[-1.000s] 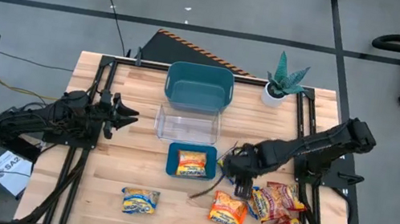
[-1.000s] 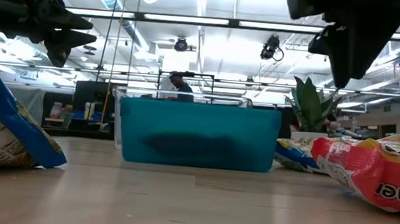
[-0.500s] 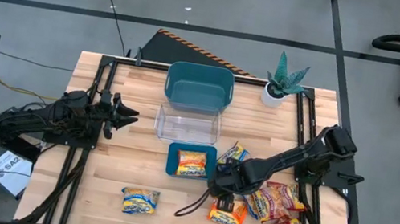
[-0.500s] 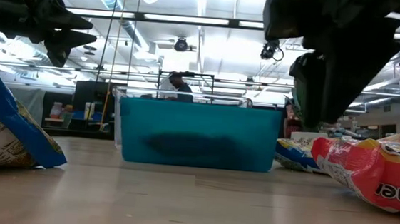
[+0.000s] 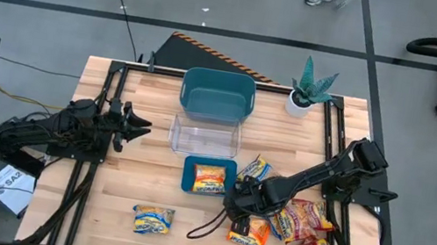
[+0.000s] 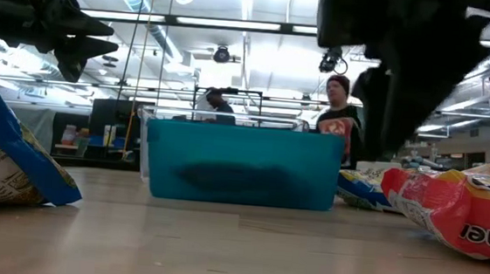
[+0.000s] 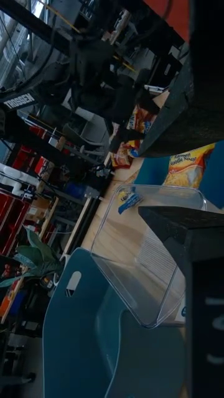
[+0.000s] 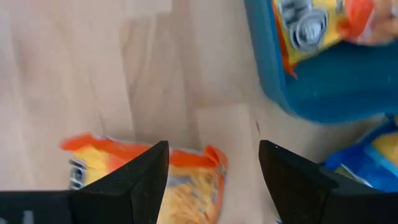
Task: Sort Maruchan noodles
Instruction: Put the bottom orange noodle pack into the bottom blue bin
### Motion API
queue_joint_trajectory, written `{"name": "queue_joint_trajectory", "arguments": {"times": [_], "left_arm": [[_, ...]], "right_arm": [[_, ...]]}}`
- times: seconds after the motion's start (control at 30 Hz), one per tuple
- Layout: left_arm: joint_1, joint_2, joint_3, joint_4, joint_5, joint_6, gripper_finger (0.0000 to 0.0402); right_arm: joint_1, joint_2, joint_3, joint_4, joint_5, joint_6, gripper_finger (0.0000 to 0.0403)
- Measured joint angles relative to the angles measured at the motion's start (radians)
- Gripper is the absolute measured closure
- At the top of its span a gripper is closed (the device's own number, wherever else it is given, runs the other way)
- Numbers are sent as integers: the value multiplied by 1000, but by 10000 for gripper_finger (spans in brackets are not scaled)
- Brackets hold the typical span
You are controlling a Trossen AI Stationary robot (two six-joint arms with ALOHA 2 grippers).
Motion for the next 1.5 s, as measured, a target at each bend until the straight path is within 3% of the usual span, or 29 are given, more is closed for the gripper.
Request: {"name": "queue_joint_trajectory", "arguments": {"times": [0.27, 0.4, 0.67, 0.87, 1.2, 1.5], "left_arm": [[0, 2, 1, 3, 0, 0, 260], [0, 0, 1, 0, 0, 0, 260], [0, 0, 1, 0, 0, 0, 260], [0, 0, 1, 0, 0, 0, 260], [0, 0, 1, 0, 0, 0, 260], [0, 0, 1, 0, 0, 0, 260]], "right_arm": [[3, 13, -47, 16, 27, 5, 164], [3, 13, -59, 13, 31, -12, 191], [4, 13, -81, 15, -38, -10, 290], [4, 13, -81, 15, -65, -19, 391], [9, 9, 69, -184, -35, -79, 387], [20, 8, 41, -244, -104, -141, 304]]}}
